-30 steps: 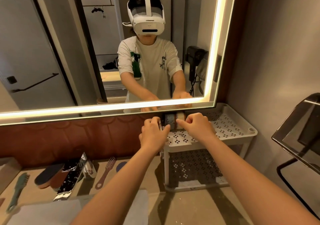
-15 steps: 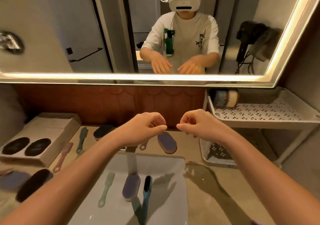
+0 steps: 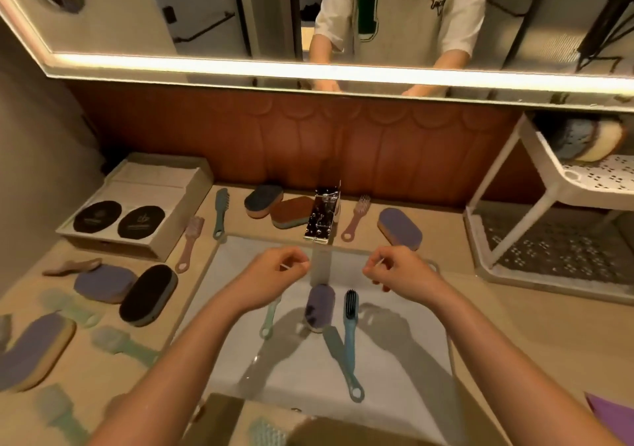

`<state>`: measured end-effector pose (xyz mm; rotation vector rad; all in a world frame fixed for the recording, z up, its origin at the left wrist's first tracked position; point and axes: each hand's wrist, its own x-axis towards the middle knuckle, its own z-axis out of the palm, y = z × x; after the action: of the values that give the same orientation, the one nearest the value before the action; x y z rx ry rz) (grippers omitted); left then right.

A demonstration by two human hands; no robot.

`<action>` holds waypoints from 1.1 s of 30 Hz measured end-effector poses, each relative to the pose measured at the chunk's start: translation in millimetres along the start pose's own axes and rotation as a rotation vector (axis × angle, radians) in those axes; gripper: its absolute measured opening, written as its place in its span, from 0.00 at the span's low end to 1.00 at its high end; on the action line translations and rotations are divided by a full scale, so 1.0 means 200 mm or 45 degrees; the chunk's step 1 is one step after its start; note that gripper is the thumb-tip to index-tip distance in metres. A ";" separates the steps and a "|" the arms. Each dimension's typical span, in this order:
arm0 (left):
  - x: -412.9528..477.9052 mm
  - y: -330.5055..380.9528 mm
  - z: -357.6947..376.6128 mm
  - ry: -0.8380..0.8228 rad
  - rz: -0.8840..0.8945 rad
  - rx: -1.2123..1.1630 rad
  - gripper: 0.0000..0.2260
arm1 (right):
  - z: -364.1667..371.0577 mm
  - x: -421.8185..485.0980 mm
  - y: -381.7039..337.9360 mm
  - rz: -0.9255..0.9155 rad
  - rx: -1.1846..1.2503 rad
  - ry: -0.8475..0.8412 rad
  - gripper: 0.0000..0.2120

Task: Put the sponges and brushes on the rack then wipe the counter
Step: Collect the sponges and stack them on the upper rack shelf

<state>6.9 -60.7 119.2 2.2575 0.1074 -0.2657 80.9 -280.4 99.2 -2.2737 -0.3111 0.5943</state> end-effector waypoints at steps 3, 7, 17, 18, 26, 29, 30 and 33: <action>0.04 -0.21 0.05 -0.043 -0.102 -0.066 0.04 | 0.17 0.08 0.06 0.088 -0.013 -0.006 0.04; 0.10 -0.42 0.14 -0.107 -0.252 -0.190 0.05 | 0.39 0.18 0.14 0.226 -0.016 -0.024 0.03; 0.32 -0.75 0.46 -0.274 -0.648 -0.315 0.06 | 0.84 0.41 0.32 0.551 0.124 -0.042 0.21; 0.34 -0.78 0.49 -0.295 -0.674 -0.316 0.11 | 0.87 0.43 0.34 0.583 0.142 -0.036 0.26; 0.43 -0.80 0.61 -0.340 -0.720 -0.358 0.17 | 0.98 0.54 0.36 0.684 0.236 -0.033 0.24; 0.46 -0.80 0.63 -0.339 -0.784 -0.406 0.16 | 1.00 0.54 0.38 0.655 0.294 0.013 0.19; 0.46 -0.80 0.63 -0.320 -0.819 -0.433 0.16 | 1.00 0.54 0.38 0.651 0.326 0.045 0.18; 0.46 -0.79 0.63 -0.149 -0.961 -0.633 0.12 | 0.98 0.52 0.39 0.600 0.487 0.148 0.13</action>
<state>51.8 -56.5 -97.8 1.6202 0.8695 -0.6811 75.0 -172.4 -110.2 -1.9950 0.3793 0.6848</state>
